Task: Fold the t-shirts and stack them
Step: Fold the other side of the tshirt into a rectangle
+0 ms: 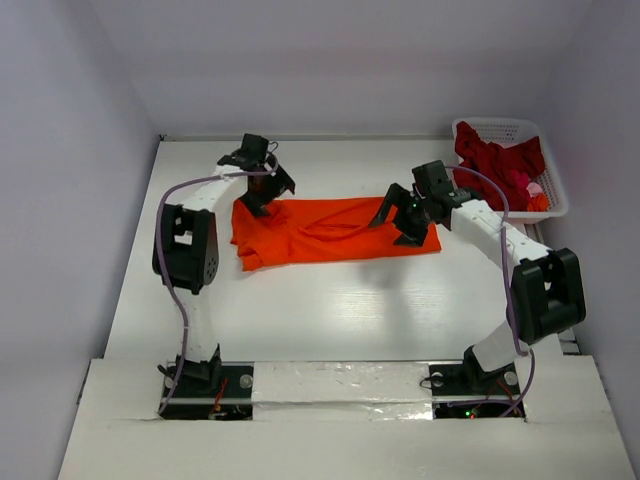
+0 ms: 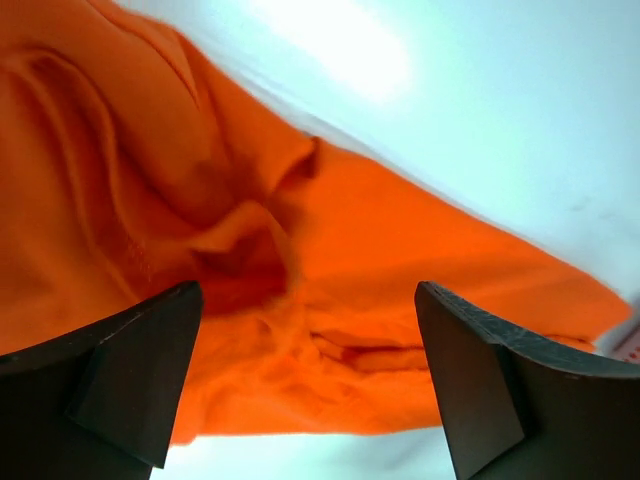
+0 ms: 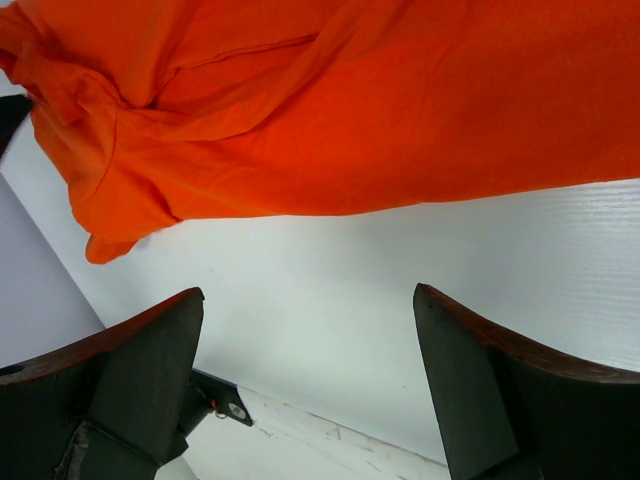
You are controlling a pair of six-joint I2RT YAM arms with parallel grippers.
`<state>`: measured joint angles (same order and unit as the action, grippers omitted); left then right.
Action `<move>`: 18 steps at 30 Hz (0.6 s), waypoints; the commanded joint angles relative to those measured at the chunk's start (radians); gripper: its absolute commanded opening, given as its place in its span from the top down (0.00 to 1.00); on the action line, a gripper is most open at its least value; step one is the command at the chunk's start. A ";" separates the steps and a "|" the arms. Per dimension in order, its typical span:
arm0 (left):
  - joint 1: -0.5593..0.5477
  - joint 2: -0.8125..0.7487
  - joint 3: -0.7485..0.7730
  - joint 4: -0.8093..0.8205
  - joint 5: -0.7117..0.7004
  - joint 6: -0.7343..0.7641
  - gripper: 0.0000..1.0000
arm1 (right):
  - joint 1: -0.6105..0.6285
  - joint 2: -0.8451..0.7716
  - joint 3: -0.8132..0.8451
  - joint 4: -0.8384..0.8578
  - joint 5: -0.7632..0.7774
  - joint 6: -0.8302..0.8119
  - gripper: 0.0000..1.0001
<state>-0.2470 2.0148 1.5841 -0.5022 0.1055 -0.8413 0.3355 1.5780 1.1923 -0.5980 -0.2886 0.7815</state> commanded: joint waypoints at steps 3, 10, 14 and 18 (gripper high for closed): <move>0.005 -0.203 0.066 -0.021 -0.144 0.047 0.13 | 0.007 -0.009 0.038 0.021 -0.012 -0.011 0.09; 0.005 -0.294 -0.042 0.021 -0.142 0.057 0.27 | 0.007 -0.036 0.007 0.040 -0.023 0.007 0.09; 0.005 -0.309 -0.133 0.036 -0.118 0.054 0.66 | 0.007 -0.055 -0.003 0.041 -0.017 0.010 0.09; -0.014 -0.291 -0.191 0.034 -0.110 0.051 1.00 | 0.007 -0.064 -0.013 0.043 -0.014 0.012 0.09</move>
<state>-0.2489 1.7237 1.4166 -0.4648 -0.0086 -0.7990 0.3355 1.5581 1.1835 -0.5922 -0.2966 0.7895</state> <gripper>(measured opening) 0.059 0.908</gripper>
